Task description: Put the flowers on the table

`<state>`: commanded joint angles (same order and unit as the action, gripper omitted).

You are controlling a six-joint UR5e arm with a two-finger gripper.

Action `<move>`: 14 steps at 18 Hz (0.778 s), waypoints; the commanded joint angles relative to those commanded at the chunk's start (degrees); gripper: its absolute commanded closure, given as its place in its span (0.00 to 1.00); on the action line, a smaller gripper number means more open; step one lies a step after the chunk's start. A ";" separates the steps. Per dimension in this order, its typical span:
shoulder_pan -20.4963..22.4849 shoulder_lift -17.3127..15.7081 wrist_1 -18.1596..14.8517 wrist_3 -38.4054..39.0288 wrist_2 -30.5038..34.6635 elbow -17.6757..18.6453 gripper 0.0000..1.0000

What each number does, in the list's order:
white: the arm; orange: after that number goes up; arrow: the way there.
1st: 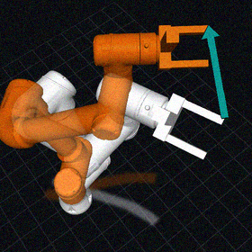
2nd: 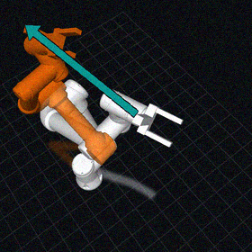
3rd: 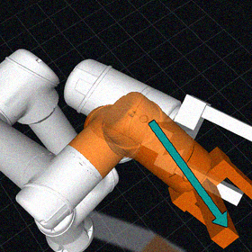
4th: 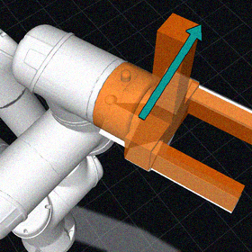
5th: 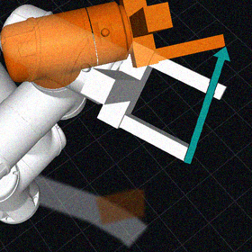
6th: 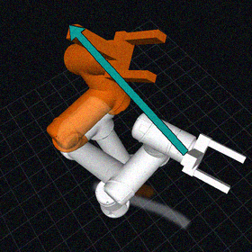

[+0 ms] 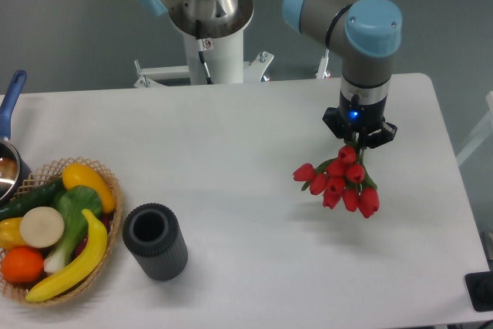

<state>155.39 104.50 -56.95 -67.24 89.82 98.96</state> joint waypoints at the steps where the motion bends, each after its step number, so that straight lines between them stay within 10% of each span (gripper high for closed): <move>1: -0.61 0.00 0.09 0.17 0.00 -0.09 0.82; 14: -5.97 2.99 0.35 4.65 -0.44 0.17 0.68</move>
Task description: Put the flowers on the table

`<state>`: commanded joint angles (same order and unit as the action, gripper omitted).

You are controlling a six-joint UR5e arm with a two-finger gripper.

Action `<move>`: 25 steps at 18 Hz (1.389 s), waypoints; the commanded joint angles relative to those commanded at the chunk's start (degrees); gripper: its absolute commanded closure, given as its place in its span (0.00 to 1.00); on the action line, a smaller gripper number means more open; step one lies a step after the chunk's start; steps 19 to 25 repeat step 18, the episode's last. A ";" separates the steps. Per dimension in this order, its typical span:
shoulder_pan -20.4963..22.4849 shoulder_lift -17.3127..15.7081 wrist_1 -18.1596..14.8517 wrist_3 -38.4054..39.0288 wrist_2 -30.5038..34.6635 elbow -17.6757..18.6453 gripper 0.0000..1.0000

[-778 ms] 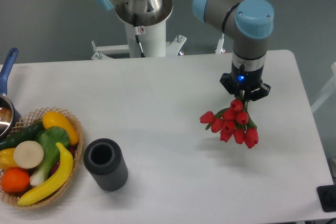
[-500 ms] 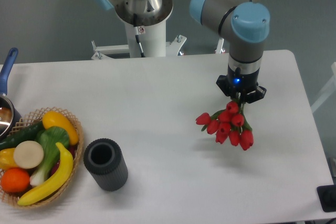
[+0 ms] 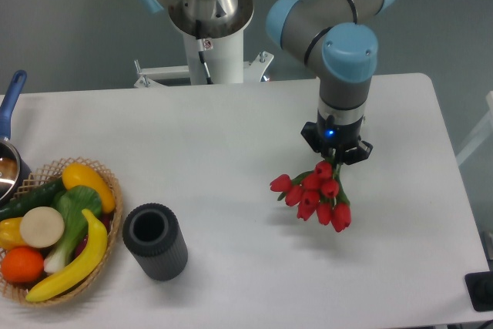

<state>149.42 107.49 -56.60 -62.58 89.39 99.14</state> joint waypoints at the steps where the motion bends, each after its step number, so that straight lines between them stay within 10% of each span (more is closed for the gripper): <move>1: -0.27 0.26 0.00 0.27 -0.17 0.00 0.58; 4: -1.50 1.32 0.26 0.97 -0.09 -0.09 0.00; 25: 5.96 0.18 4.39 1.24 -0.26 -1.23 0.00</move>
